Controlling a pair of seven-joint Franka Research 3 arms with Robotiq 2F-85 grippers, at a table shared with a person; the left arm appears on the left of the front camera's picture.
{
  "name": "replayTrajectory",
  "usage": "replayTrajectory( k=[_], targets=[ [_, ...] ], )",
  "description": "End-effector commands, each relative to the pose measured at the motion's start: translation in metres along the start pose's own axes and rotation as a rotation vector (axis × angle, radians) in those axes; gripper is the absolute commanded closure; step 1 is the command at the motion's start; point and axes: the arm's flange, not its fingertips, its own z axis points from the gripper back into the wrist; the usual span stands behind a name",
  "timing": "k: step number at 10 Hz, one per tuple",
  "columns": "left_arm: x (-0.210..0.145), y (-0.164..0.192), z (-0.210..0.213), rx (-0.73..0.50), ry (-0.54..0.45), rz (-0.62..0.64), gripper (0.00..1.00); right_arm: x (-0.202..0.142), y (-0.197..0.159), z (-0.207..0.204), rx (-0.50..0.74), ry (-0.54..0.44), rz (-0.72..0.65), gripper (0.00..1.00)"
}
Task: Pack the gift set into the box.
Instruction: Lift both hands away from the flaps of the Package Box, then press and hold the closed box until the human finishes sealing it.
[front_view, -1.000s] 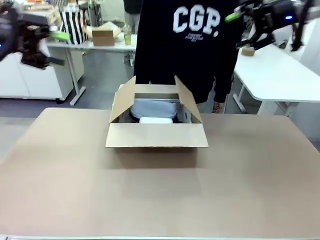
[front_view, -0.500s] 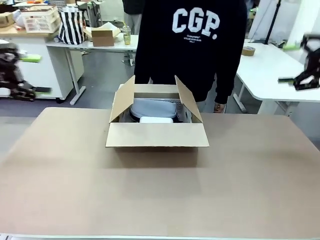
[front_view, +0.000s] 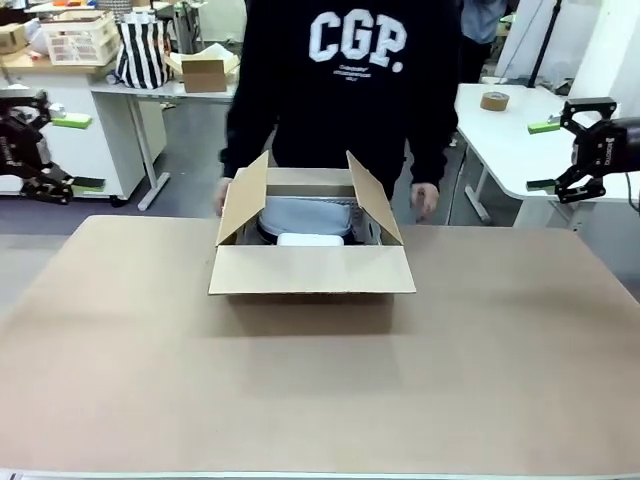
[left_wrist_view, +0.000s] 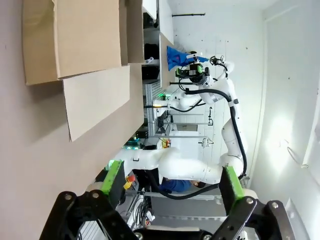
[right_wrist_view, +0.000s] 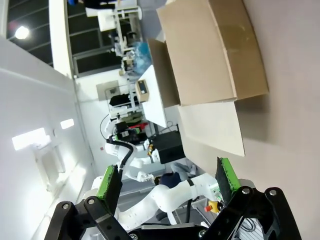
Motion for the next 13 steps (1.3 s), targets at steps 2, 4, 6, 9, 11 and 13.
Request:
replayTrajectory(
  k=[2,4,6,9,11,13],
  targets=[
    [-0.0082,0.0007,-0.0019,-0.034,-0.013,-0.026,0.00,-0.0062,0.0025,0.0075,0.024,-0.002,-0.007,0.00],
    [-0.0082,0.0007,-0.0019,-0.034,-0.013,-0.026,0.00,-0.0062,0.0025,0.0075,0.024,-0.002,-0.007,0.00],
    [-0.0082,0.0007,-0.0019,-0.034,-0.013,-0.026,0.00,-0.0062,0.0025,0.0075,0.024,-0.002,-0.007,0.00],
    [-0.0082,0.0007,-0.0019,-0.034,-0.013,-0.026,0.00,-0.0062,0.0025,0.0075,0.024,-0.002,-0.007,0.00],
    [-0.0082,0.0007,-0.0019,-0.034,-0.013,-0.026,0.00,-0.0062,0.0025,0.0075,0.024,-0.002,-0.007,0.00],
    [-0.0082,0.0007,-0.0019,-0.034,-0.013,-0.026,0.00,-0.0062,0.0025,0.0075,0.024,-0.002,-0.007,0.00]
  ],
)
